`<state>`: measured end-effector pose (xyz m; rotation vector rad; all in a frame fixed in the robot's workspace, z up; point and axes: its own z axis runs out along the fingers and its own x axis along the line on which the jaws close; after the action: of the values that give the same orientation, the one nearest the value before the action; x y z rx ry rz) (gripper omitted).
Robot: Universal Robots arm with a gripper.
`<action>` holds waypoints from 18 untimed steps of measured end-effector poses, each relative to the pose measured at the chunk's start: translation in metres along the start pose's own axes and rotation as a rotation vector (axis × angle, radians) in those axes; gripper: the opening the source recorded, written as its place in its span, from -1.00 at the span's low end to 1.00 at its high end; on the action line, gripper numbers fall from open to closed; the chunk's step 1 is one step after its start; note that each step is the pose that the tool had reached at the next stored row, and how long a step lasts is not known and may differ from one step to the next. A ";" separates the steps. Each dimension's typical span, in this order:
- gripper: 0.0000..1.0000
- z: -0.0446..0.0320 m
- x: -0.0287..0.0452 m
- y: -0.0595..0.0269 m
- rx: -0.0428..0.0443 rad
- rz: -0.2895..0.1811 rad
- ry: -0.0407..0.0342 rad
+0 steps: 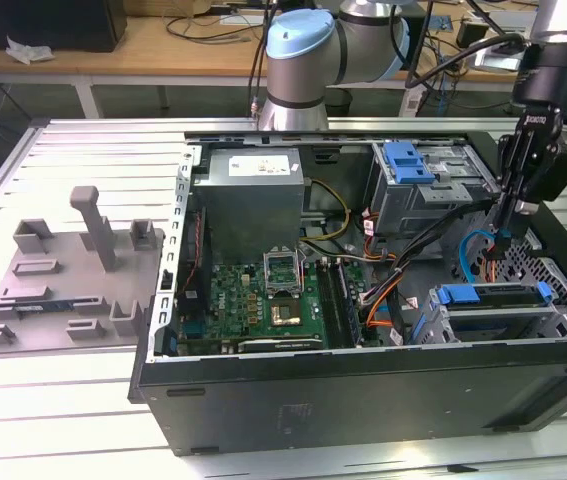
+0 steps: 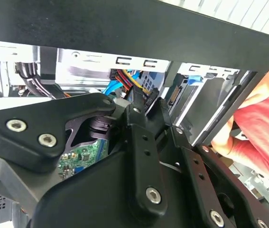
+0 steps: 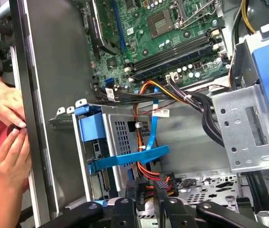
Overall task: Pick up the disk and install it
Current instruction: 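Insert the first disk wire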
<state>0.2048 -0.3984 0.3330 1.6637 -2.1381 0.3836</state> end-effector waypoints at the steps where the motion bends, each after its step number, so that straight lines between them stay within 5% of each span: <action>1: -0.43 0.0001 -0.0001 0.0000 0.0019 -0.004 0.0001; 3: -0.43 0.0002 -0.0001 0.0000 0.0095 -0.018 0.0007; 12: -0.43 0.0010 -0.0004 0.0000 0.0096 -0.018 0.0006; 14: -0.66 0.0014 -0.0004 -0.0001 0.0094 -0.018 0.0005; 18: -0.66 0.0016 0.0000 -0.0002 0.0093 -0.017 0.0007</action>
<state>0.2048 -0.3992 0.3316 1.6857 -2.1232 0.3895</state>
